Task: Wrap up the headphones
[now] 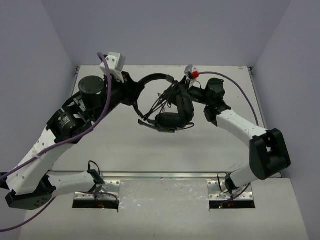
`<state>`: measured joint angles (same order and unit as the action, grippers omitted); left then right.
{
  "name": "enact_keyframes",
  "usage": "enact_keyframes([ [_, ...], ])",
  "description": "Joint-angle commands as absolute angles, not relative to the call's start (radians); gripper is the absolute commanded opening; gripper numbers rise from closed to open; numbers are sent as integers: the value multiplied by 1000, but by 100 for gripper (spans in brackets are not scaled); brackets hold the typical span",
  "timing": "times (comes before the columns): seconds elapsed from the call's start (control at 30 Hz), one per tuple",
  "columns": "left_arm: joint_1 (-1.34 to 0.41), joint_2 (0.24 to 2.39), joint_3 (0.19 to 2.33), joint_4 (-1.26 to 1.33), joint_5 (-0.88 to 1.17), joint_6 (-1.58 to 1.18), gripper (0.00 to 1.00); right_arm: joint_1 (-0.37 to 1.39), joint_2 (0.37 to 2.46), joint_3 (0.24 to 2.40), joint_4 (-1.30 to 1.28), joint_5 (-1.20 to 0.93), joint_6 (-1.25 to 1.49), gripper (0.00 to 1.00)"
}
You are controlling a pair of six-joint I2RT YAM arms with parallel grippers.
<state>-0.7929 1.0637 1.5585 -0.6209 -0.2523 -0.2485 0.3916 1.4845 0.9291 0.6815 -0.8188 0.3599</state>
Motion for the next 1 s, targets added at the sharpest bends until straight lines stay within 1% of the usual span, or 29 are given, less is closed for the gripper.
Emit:
enact_keyframes([
  [0.0, -804, 1071, 1664, -578, -314, -351, 0, 410, 1523, 925, 865, -865, 480, 37],
  [0.1, -804, 1083, 1709, -594, -368, -388, 0, 451, 1545, 920, 868, -858, 477, 48],
  [0.17, -804, 1089, 1733, -594, -374, -399, 0, 468, 1545, 910, 864, -847, 460, 51],
  [0.33, -804, 1100, 1750, -606, -410, -425, 0, 489, 1528, 882, 881, -825, 463, 64],
  [0.47, -804, 1083, 1727, -592, -417, -443, 0, 489, 1505, 876, 859, -775, 454, 64],
  [0.57, -804, 1074, 1714, -592, -451, -454, 0, 489, 1482, 881, 805, -781, 428, 65],
  [0.63, -804, 1065, 1698, -585, -457, -459, 0, 489, 1467, 864, 801, -766, 410, 64],
  [0.77, -804, 1028, 1658, -554, -508, -498, 0, 489, 1459, 856, 791, -738, 400, 46],
  [0.97, -804, 992, 1623, -479, -567, -554, 0, 500, 1532, 851, 914, -772, 495, 47],
])
